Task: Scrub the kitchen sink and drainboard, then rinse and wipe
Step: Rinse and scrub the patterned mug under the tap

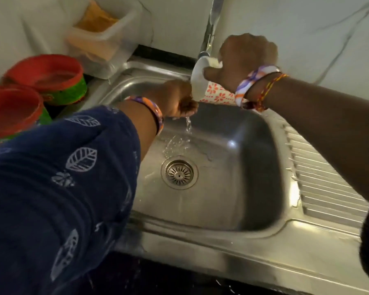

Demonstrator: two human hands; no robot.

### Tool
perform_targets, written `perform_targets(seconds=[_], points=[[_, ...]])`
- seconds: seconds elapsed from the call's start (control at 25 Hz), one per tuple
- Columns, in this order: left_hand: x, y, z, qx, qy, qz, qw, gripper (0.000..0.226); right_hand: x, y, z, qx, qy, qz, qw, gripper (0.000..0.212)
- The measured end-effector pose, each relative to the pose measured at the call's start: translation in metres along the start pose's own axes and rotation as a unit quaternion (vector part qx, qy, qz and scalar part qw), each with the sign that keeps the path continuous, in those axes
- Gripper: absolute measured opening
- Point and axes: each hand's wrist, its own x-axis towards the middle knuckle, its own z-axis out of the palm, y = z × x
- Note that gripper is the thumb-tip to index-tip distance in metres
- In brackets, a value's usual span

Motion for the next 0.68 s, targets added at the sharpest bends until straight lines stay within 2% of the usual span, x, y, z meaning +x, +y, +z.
perform_targets(seconds=[0.08,0.12,0.24,0.36,0.52,0.68], points=[[-0.023,0.003,-0.038,0.040,0.038,-0.024,0.998,0.013,0.001,-0.031,-0.004,0.035,0.003,-0.045,0.998,0.048],[-0.033,0.001,-0.054,0.063,0.057,-0.038,0.996,0.014,-0.001,-0.044,-0.006,0.054,-0.002,-0.066,0.996,0.048],[-0.063,-0.020,-0.088,0.117,0.115,-0.094,0.982,0.030,-0.015,-0.072,-0.015,0.098,-0.028,-0.126,0.987,0.047],[-0.100,-0.046,-0.080,0.244,0.121,-0.165,0.948,0.032,-0.046,-0.077,-0.022,0.127,-0.074,-0.151,0.977,0.043],[-0.130,-0.080,-0.035,0.387,0.010,-0.212,0.897,0.025,-0.101,-0.051,-0.029,0.110,-0.141,-0.156,0.971,0.049],[-0.134,-0.101,0.042,0.384,-0.113,-0.185,0.898,0.020,-0.147,0.000,-0.046,0.023,-0.157,-0.146,0.976,0.050]])
